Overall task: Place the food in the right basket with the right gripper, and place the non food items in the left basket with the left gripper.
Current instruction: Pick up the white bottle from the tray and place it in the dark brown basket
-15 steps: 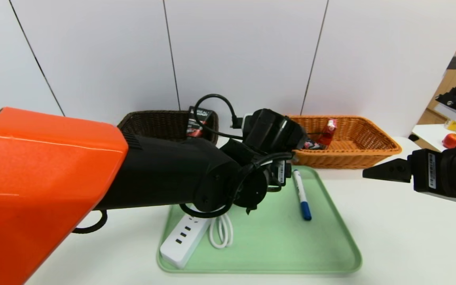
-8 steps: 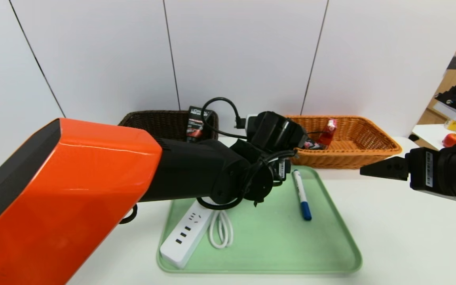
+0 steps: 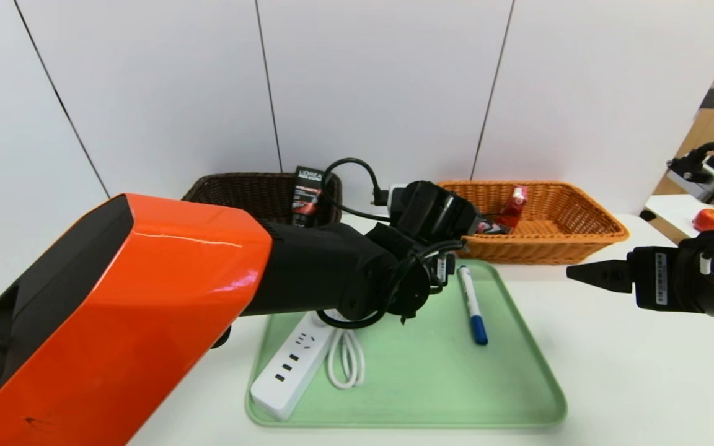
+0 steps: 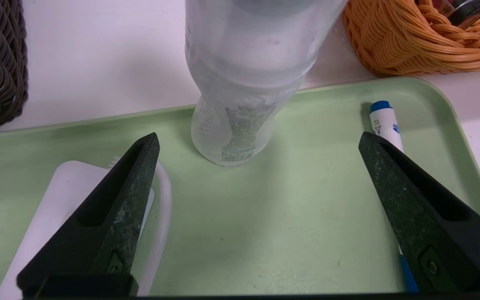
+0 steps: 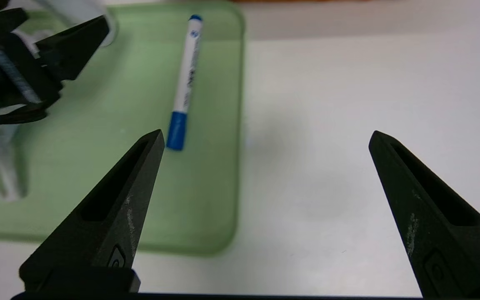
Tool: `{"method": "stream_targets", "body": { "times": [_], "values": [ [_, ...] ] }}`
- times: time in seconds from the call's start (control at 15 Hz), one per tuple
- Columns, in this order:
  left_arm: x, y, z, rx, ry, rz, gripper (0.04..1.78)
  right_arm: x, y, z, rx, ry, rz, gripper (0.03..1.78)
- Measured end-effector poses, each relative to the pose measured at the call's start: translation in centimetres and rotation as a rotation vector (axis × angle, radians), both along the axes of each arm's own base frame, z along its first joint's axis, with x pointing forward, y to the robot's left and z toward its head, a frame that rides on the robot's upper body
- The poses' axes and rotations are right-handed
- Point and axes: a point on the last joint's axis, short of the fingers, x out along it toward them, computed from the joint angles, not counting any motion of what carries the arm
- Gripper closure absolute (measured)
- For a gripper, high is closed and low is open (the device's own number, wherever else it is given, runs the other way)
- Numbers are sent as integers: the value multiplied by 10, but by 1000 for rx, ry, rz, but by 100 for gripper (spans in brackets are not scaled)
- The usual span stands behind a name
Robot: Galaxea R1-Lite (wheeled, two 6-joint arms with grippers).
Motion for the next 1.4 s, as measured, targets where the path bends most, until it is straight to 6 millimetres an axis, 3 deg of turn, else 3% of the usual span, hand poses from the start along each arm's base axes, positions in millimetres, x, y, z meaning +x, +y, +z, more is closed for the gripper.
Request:
{"method": "stream_targets", "body": {
  "times": [0.2,1.4],
  "values": [
    [2,1,1,-1,-3,5,13,7,-7,-1,-44,-90,-21,11],
    [24,-5,-4,-3,-50,42,13,6,-15,-18,-30,-25,-8,11]
  ]
}}
